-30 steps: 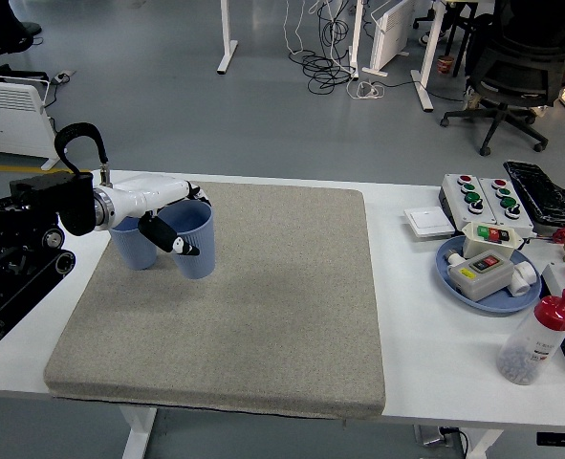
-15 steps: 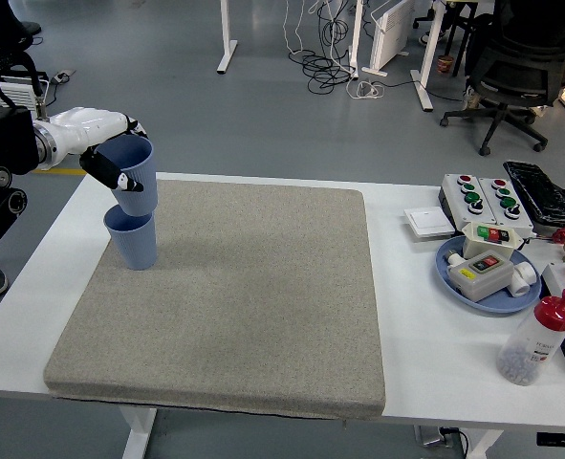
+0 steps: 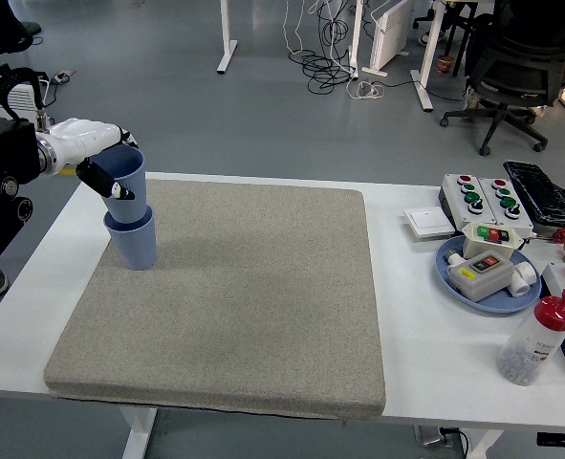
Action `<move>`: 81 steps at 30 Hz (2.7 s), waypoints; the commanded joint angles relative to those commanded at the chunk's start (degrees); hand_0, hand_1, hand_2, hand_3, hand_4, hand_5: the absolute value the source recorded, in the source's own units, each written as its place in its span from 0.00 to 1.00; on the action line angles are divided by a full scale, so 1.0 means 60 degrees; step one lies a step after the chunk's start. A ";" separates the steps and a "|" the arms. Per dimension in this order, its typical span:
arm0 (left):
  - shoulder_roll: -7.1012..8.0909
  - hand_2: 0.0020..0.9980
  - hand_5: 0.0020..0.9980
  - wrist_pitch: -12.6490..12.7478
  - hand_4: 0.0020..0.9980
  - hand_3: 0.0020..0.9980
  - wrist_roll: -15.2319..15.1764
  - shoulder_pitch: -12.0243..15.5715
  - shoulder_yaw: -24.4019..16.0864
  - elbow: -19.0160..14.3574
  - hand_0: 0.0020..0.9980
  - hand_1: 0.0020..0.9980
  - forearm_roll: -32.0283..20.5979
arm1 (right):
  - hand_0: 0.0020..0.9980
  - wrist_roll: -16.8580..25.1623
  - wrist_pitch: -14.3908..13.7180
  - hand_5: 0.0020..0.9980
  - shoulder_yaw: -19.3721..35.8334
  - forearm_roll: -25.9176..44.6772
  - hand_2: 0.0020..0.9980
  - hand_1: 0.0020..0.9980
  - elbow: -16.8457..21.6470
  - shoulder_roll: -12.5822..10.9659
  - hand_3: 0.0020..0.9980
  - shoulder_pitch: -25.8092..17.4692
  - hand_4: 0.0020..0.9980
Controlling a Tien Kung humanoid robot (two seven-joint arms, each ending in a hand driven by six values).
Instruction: Push cup pick cup insert cup
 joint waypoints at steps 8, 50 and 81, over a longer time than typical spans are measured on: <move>-0.0113 0.55 0.04 0.0296 0.54 0.55 -0.0227 -0.0087 0.0239 0.0378 0.41 0.55 -0.0174 | 0.74 0.0069 -0.0005 0.48 -0.0114 0.0201 0.66 0.66 0.0006 -0.0009 0.56 0.0075 0.08; -0.0358 1.00 0.63 0.2569 0.94 1.00 -0.0374 0.0735 0.0223 0.0947 0.91 0.94 -0.1328 | 0.74 0.0136 0.0006 0.47 -0.0210 0.0363 0.66 0.66 -0.0011 -0.0020 0.56 0.0149 0.07; -0.2894 0.78 1.00 0.4503 0.58 0.75 -0.0660 0.9590 -0.7444 -0.5682 0.76 0.79 -1.2353 | 0.74 0.0152 0.0010 0.47 -0.0125 0.0137 0.65 0.66 -0.0079 -0.0025 0.56 -0.0050 0.07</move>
